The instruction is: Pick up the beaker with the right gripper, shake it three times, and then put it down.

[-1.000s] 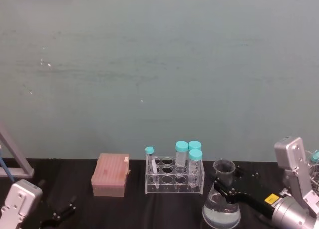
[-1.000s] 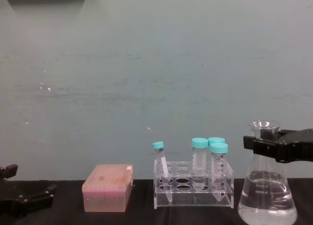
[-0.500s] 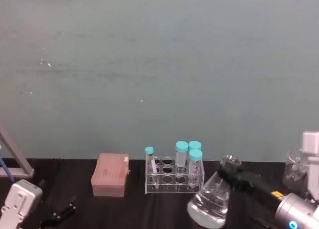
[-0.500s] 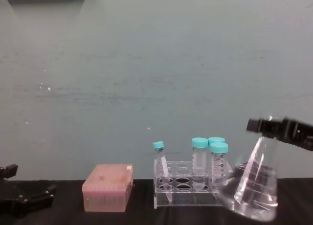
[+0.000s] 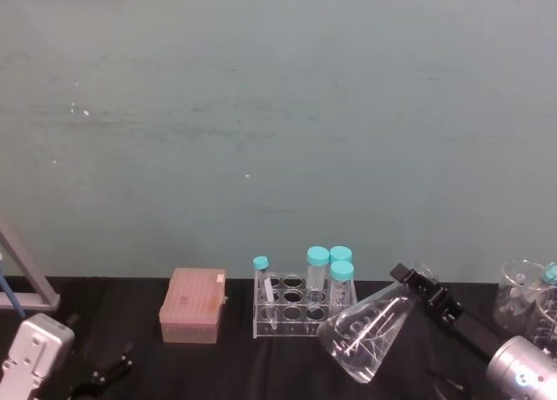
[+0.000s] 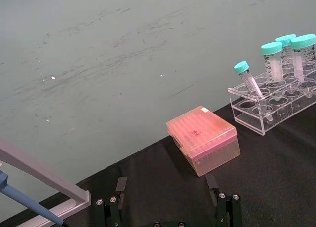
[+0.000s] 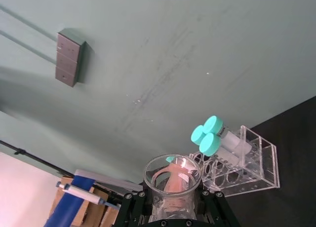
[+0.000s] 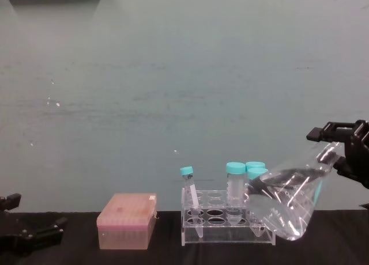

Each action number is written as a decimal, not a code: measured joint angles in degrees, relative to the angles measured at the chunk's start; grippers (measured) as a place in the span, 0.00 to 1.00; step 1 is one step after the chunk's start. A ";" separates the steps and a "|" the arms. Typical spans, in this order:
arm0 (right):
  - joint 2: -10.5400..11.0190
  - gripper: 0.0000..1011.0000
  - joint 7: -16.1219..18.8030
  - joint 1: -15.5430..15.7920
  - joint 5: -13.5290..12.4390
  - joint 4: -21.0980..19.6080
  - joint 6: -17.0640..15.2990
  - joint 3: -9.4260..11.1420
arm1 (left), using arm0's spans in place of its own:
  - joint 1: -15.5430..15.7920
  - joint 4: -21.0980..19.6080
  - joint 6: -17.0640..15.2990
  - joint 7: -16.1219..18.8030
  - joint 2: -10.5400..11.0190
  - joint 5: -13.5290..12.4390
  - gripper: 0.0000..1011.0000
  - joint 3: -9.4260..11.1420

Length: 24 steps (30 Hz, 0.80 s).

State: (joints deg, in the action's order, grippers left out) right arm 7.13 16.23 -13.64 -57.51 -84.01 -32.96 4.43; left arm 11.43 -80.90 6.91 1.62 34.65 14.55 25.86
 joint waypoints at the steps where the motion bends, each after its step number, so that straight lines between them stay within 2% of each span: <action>1: 0.10 0.45 -0.16 0.00 0.02 0.03 0.01 -0.14 | 0.00 0.00 0.00 0.00 0.00 0.00 0.99 0.00; 2: 0.27 0.45 -0.26 0.00 0.12 0.06 0.07 -0.33 | 0.00 0.00 0.00 0.00 0.00 0.00 0.99 0.00; 4: 1.56 0.45 -0.06 -0.07 2.03 0.11 1.44 -1.74 | 0.00 0.00 0.00 0.00 0.00 0.00 0.99 0.00; 6: 4.47 0.45 1.92 -0.40 7.24 0.11 5.44 -4.83 | 0.00 0.00 0.00 0.00 0.00 0.00 0.99 0.00; 8: 6.25 0.45 3.31 -0.69 10.78 0.18 8.96 -6.67 | 0.00 0.00 0.00 0.00 0.00 0.00 0.99 0.00; 9: 8.20 0.45 4.73 -1.16 14.87 0.45 12.97 -8.75 | 0.00 0.00 0.00 0.00 0.00 0.00 0.99 0.00; 11: 10.40 0.45 5.91 -1.74 19.83 0.76 17.76 -11.04 | 0.00 0.00 0.00 0.00 0.00 0.00 0.99 0.00; 12: 12.90 0.45 6.73 -2.53 25.86 1.12 23.25 -13.76 | 0.00 0.00 0.00 0.00 0.00 0.00 0.99 0.00; 14: 15.53 0.45 6.84 -3.41 32.55 1.47 28.94 -16.57 | 0.00 0.00 0.00 0.00 0.00 0.00 0.99 0.00; 15: 17.57 0.45 6.65 -4.34 38.62 1.90 33.61 -18.87 | 0.00 0.00 0.00 0.00 0.00 0.00 0.99 0.00; 16: 18.68 0.45 6.20 -4.92 42.36 2.17 36.22 -20.12 | 0.00 0.00 0.00 0.00 0.00 0.00 0.99 0.00; 17: 20.44 0.45 5.07 -6.03 49.30 2.82 40.61 -22.07 | 0.00 0.00 0.00 0.00 0.00 0.00 0.99 0.00; 21: 23.27 0.45 1.78 -8.23 61.81 4.03 46.86 -25.30 | 0.00 0.00 0.00 0.00 0.00 0.00 0.99 0.00; 22: 24.20 0.45 0.34 -9.08 66.31 4.51 48.58 -26.34 | 0.00 0.00 0.00 0.00 0.00 0.00 0.99 0.00; 23: 24.56 0.45 -0.49 -9.45 68.57 4.76 49.33 -26.79 | 0.00 0.00 0.00 0.00 0.00 0.00 0.99 0.00; 24: 25.20 0.45 -1.86 -10.13 72.33 5.24 50.45 -27.51 | 0.00 0.00 0.00 0.00 0.00 0.00 0.99 0.00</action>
State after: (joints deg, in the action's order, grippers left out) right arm 32.33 14.36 -23.77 14.82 -78.77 17.49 -23.08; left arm 11.43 -80.90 6.91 1.62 34.65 14.55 25.86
